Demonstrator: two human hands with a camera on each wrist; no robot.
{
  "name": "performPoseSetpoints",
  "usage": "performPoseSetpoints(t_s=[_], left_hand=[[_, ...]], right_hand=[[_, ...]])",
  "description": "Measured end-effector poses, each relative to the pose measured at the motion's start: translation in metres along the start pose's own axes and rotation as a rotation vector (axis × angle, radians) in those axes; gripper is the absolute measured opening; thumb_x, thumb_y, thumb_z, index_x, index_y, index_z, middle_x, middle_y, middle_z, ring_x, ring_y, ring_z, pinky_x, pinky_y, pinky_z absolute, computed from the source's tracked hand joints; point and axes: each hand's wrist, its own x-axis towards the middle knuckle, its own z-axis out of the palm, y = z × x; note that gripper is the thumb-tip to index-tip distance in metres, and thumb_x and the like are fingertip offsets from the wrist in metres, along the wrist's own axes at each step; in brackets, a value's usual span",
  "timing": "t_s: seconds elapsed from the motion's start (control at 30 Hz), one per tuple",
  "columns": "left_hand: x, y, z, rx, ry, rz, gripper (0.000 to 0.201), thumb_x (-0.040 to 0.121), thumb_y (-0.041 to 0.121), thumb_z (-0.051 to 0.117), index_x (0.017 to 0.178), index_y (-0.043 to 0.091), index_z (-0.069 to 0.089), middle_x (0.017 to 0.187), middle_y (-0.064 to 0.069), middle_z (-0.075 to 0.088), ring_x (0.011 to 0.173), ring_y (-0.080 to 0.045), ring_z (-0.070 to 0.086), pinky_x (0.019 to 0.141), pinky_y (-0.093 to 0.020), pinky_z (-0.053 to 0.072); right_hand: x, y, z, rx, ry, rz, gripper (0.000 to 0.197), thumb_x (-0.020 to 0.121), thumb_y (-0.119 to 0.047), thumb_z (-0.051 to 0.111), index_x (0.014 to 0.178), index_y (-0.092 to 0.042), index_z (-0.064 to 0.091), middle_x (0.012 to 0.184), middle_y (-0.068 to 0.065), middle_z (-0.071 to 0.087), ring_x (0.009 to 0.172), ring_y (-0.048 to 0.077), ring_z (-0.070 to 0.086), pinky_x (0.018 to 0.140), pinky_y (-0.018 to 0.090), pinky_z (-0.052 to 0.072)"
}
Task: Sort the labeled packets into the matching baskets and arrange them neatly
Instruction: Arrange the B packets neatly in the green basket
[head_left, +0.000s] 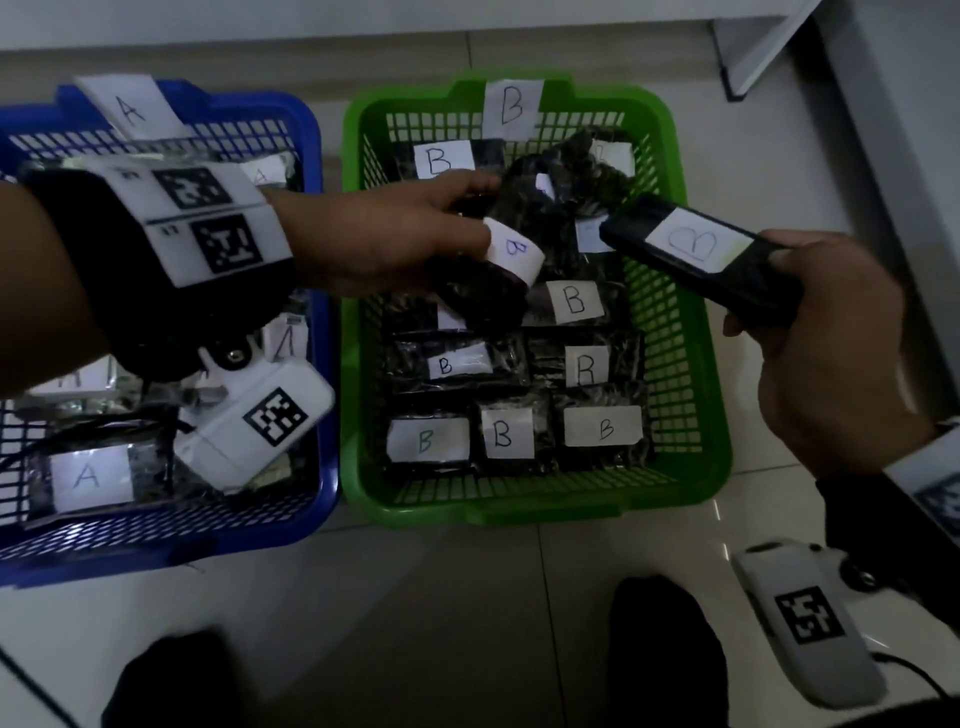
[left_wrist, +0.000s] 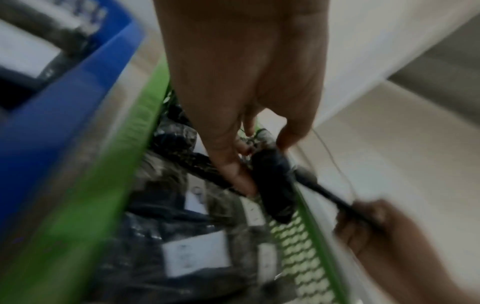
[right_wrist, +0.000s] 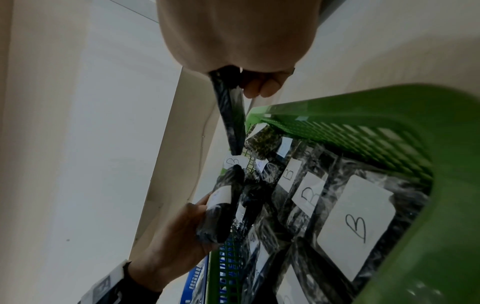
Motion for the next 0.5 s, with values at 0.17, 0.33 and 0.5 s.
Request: performPoseSetpoints(t_s=[0.17, 0.33, 0.5], left_hand=[[-0.003, 0.009, -0.003, 0.098, -0.144, 0.011, 0.076, 0.084, -0.011, 0.052, 0.133, 0.045, 0.033, 0.106, -0.006, 0.06, 0.075, -0.025, 0.069, 0.057, -0.035, 0.058], [0.0, 0.01, -0.005, -0.003, 0.063, 0.101, 0.027, 0.088, 0.001, 0.053, 0.094, 0.022, 0.038, 0.101, -0.01, 0.059, 0.082, -0.023, 0.068, 0.064, -0.036, 0.059], [-0.001, 0.02, -0.026, 0.086, 0.258, 0.231, 0.016, 0.092, 0.013, 0.051, 0.086, 0.021, 0.039, 0.102, -0.004, 0.058, 0.09, -0.015, 0.065, 0.069, -0.025, 0.058]], right_hand=[[-0.002, 0.006, 0.007, -0.08, -0.071, 0.068, 0.013, 0.082, -0.012, 0.051, 0.078, -0.019, 0.061, 0.079, -0.005, 0.065, 0.078, 0.013, 0.062, 0.061, 0.026, 0.05], [-0.002, 0.007, 0.008, -0.114, -0.09, 0.079, 0.01, 0.078, -0.018, 0.052, 0.079, -0.02, 0.062, 0.087, 0.002, 0.065, 0.09, 0.021, 0.064, 0.067, 0.031, 0.05], [0.0, 0.006, 0.008, -0.127, -0.075, 0.092, 0.005, 0.076, -0.02, 0.055, 0.075, -0.02, 0.06, 0.083, 0.004, 0.064, 0.083, 0.02, 0.062, 0.063, 0.031, 0.049]])
